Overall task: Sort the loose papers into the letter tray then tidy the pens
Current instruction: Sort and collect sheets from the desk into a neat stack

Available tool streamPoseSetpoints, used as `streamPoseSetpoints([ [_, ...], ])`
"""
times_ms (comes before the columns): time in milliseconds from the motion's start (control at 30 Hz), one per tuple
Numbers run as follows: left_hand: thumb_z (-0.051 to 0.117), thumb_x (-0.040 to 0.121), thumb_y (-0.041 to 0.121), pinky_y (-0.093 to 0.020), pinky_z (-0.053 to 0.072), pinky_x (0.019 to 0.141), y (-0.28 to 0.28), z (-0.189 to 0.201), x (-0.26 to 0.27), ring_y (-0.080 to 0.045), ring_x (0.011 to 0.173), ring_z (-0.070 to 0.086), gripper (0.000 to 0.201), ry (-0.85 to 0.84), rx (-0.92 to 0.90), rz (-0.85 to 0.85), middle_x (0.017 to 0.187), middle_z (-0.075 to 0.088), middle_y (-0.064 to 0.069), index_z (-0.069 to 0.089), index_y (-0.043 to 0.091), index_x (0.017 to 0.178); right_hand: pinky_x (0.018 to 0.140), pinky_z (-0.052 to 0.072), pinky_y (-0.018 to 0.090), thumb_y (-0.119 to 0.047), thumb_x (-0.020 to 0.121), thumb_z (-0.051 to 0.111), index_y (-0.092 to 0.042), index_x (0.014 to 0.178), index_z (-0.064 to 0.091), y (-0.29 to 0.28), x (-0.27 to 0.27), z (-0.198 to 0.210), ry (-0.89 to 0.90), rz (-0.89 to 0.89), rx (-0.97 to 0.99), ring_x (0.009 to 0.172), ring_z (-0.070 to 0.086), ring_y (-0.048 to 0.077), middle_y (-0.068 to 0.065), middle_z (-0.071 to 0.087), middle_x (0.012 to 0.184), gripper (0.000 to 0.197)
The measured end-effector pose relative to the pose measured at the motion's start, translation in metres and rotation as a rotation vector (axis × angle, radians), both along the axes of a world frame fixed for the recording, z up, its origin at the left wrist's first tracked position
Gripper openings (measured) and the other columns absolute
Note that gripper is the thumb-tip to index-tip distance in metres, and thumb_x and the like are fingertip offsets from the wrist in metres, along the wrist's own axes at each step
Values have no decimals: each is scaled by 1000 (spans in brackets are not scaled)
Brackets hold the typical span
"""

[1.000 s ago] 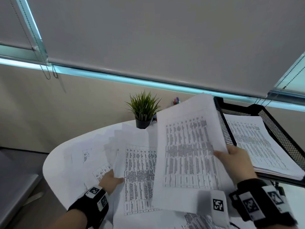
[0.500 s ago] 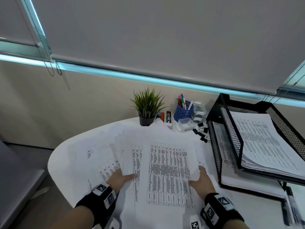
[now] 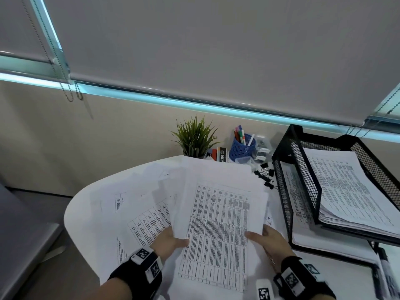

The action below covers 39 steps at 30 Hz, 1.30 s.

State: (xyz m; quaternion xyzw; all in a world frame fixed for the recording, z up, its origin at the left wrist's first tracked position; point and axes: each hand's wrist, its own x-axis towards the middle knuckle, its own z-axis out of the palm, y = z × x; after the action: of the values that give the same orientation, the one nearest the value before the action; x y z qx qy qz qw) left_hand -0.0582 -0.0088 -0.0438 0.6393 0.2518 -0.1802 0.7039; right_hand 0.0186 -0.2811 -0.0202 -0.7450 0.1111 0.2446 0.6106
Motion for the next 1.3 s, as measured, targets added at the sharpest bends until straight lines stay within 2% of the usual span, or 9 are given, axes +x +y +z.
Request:
streamPoseSetpoints([
  [100, 66, 79, 0, -44, 32, 110, -3, 4, 0, -27, 126, 46, 62, -19, -18, -45, 134, 51, -4, 40, 11, 135, 95, 47, 44, -25, 31, 96, -2, 113, 63, -9, -5, -4, 140, 56, 190, 104, 66, 31, 14, 70, 111, 92],
  [233, 63, 84, 8, -33, 47, 94, 0, 8, 5, -22, 103, 60, 28, -119, 283, -98, 114, 63, -3, 56, 15, 111, 86, 50, 49, -4, 58, 82, -2, 113, 62, -11, -8, -6, 171, 9, 184, 98, 67, 39, 18, 71, 106, 59],
  [300, 63, 84, 11, -35, 49, 93, 12, 9, 8, -23, 101, 63, 14, -164, 461, -41, 104, 67, -3, 59, 18, 96, 87, 49, 49, -4, 59, 83, 0, 115, 61, -15, -5, -8, 141, -39, 145, 100, 65, 38, 18, 71, 106, 60],
  [500, 65, 70, 18, -40, 46, 98, 88, 7, 20, -28, 120, 49, 56, 36, 1105, -74, 133, 50, -7, 52, 22, 124, 95, 44, 49, 9, 81, 63, 0, 105, 62, -37, 2, -2, 28, -163, -61, 98, 62, 36, 20, 67, 106, 26],
  [633, 77, 60, 33, -36, 46, 95, 129, 2, 17, -28, 120, 46, 93, 324, 1122, -244, 129, 44, -9, 30, 19, 139, 93, 47, 53, 6, 81, 65, 1, 99, 64, -50, 8, 1, -26, -180, -175, 94, 64, 38, 23, 68, 101, 18],
  [800, 77, 58, 35, -35, 47, 95, 133, 0, 14, -27, 115, 50, 84, 411, 1193, -299, 119, 46, -7, 37, 19, 130, 85, 46, 41, 6, 83, 62, 1, 96, 61, -55, 11, 15, -164, -206, -242, 86, 61, 32, 14, 67, 86, 14],
  [1000, 73, 73, 23, -30, 45, 95, 129, 3, 15, -25, 118, 51, 67, 336, 1070, -311, 130, 50, -8, 39, 10, 130, 94, 47, 51, -1, 84, 64, -2, 101, 64, -55, 13, 19, -229, -198, -331, 95, 64, 35, 19, 68, 95, 17],
  [1133, 69, 71, 24, -28, 52, 83, 119, 10, 15, -21, 98, 60, 39, 253, 1160, -391, 106, 60, -2, 58, 19, 109, 93, 47, 50, 0, 85, 63, -10, 85, 65, -57, 14, 23, -247, -173, -356, 93, 63, 35, 18, 67, 91, 10],
  [1300, 54, 79, 11, -28, 49, 73, 96, 8, 11, -19, 87, 59, 19, 4, 1108, -323, 87, 58, 5, 50, 29, 82, 92, 44, 46, 2, 86, 61, 3, 109, 63, -58, 14, 25, -256, -172, -409, 96, 61, 33, 17, 65, 94, 23],
])
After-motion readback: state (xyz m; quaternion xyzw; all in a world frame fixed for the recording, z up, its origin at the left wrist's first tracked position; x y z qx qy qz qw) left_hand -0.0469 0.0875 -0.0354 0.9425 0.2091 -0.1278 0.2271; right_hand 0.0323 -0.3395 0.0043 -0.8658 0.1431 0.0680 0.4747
